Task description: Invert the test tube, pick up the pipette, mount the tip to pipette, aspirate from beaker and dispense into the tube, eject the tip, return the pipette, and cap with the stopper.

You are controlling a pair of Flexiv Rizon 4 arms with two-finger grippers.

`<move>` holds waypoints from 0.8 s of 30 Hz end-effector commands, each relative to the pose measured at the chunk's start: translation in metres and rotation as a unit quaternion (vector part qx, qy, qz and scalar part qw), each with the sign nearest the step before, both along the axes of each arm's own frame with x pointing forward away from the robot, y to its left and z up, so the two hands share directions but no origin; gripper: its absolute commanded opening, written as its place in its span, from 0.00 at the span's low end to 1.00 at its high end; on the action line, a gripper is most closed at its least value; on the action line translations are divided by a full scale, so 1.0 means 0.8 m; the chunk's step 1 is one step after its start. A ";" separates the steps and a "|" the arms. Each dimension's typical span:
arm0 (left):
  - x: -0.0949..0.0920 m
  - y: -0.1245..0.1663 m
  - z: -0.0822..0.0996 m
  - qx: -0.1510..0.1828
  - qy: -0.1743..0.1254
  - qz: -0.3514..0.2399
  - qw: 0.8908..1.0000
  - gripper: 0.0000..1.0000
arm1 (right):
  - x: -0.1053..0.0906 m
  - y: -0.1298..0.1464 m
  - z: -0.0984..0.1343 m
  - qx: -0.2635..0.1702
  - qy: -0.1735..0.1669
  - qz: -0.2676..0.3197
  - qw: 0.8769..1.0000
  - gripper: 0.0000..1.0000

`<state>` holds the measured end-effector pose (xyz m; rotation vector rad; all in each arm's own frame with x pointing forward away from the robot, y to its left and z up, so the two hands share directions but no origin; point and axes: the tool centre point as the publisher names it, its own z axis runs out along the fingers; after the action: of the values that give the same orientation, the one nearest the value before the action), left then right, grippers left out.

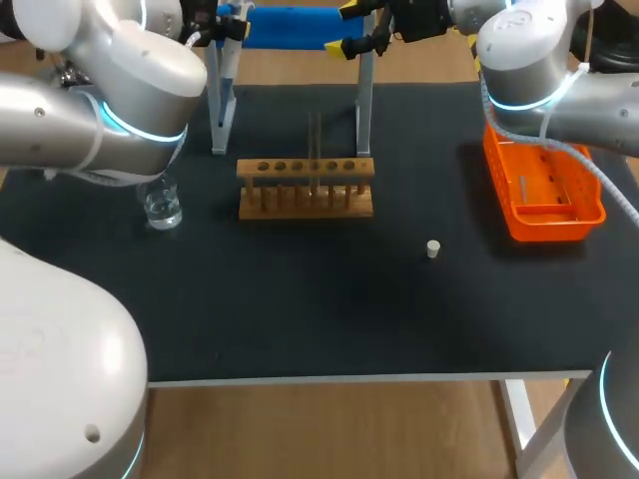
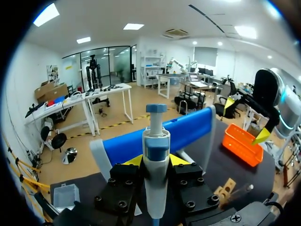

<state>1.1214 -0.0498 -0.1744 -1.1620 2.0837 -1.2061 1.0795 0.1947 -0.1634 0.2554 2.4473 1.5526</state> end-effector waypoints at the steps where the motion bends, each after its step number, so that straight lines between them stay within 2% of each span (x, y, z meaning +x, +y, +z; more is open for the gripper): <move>1: 0.007 -0.002 0.003 0.011 0.013 0.007 1.000 0.00 | 0.000 -0.001 0.001 -0.002 0.001 0.001 1.000 1.00; 24: 0.029 -0.001 -0.002 0.032 0.042 0.036 0.998 0.00 | 0.000 -0.001 0.001 -0.002 0.001 0.001 1.000 1.00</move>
<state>1.1420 -0.0482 -0.1786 -1.2445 2.0738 -1.1144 1.0795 0.1947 -0.1634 0.2554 2.4474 1.5526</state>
